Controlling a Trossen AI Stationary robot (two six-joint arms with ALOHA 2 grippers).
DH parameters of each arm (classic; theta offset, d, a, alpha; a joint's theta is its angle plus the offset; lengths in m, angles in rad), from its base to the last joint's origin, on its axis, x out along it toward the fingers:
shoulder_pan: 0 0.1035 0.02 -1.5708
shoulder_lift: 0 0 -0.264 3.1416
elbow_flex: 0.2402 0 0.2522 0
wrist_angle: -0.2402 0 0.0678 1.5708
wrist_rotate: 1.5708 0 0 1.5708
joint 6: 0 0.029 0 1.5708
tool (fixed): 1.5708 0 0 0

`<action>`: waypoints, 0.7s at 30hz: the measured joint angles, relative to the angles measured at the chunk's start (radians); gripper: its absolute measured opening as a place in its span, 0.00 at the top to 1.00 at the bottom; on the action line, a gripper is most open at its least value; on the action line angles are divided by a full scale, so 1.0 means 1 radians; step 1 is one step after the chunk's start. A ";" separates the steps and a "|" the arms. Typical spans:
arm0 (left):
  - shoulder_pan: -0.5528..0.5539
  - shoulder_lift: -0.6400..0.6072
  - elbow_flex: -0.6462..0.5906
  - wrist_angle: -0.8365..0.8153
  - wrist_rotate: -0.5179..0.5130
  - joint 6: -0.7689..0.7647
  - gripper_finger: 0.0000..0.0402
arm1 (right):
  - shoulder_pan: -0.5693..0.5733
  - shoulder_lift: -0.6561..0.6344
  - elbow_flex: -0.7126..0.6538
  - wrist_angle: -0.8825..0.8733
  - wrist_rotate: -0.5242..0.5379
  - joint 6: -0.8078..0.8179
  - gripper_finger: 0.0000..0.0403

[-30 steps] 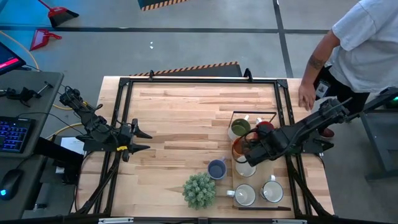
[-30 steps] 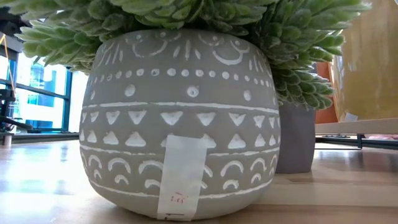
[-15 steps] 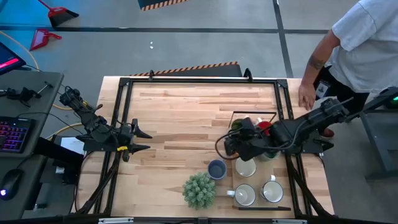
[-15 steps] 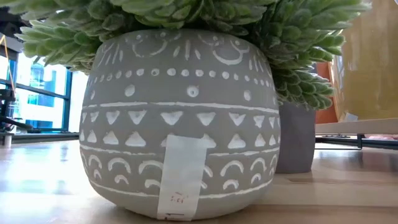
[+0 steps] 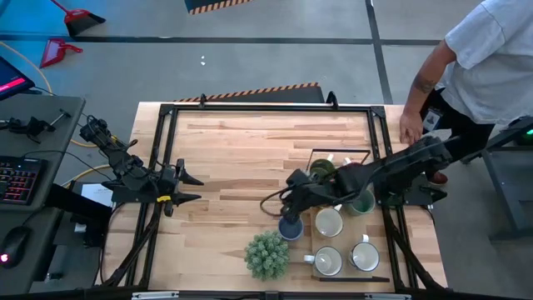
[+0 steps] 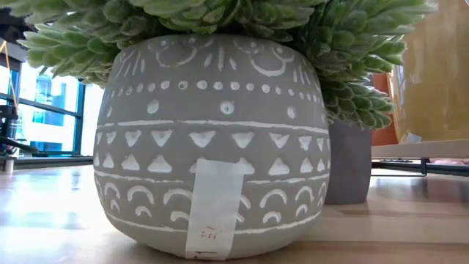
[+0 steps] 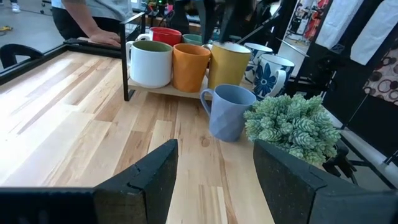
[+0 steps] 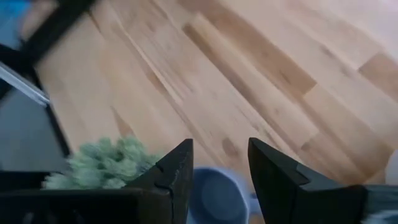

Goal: Place coffee mugs
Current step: Put the light blue mug on the shelf

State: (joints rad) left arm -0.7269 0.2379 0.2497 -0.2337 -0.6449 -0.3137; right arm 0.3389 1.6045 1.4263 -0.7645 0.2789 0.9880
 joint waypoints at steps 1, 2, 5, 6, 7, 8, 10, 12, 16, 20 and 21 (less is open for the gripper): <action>0.000 0.000 0.000 0.000 0.000 0.001 0.51 | 0.001 0.023 0.007 -0.006 -0.005 -0.001 0.67; 0.000 0.000 0.000 -0.001 0.000 0.001 0.51 | 0.001 0.046 0.019 -0.014 -0.018 -0.006 0.67; 0.000 0.000 0.000 -0.001 0.000 -0.001 0.51 | 0.008 0.126 0.101 -0.085 -0.061 -0.029 0.67; 0.000 0.000 0.000 -0.001 0.000 -0.001 0.51 | 0.010 0.155 0.141 -0.123 -0.066 -0.038 0.67; 0.000 0.000 0.000 -0.001 0.000 0.000 0.51 | 0.011 0.185 0.185 -0.169 -0.072 -0.054 0.67; 0.000 0.000 0.000 0.000 -0.003 0.001 0.51 | 0.013 0.217 0.235 -0.220 -0.073 -0.071 0.67; 0.000 0.000 0.000 -0.002 -0.015 0.000 0.51 | 0.015 0.275 0.345 -0.332 -0.073 -0.100 0.67; 0.000 0.000 0.000 -0.001 -0.022 0.001 0.51 | 0.014 0.330 0.453 -0.435 -0.073 -0.140 0.67; 0.000 0.000 0.000 -0.002 -0.022 0.001 0.51 | 0.014 0.428 0.618 -0.596 -0.086 -0.224 0.67; 0.000 0.000 0.000 -0.002 -0.022 0.001 0.51 | 0.013 0.482 0.659 -0.665 -0.127 -0.287 0.67; 0.000 0.000 0.000 -0.002 -0.022 0.000 0.51 | 0.010 0.489 0.652 -0.658 -0.142 -0.291 0.67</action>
State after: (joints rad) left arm -0.7273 0.2382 0.2497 -0.2352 -0.6669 -0.3139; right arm 0.3491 2.0932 2.0779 -1.4226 0.1367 0.6966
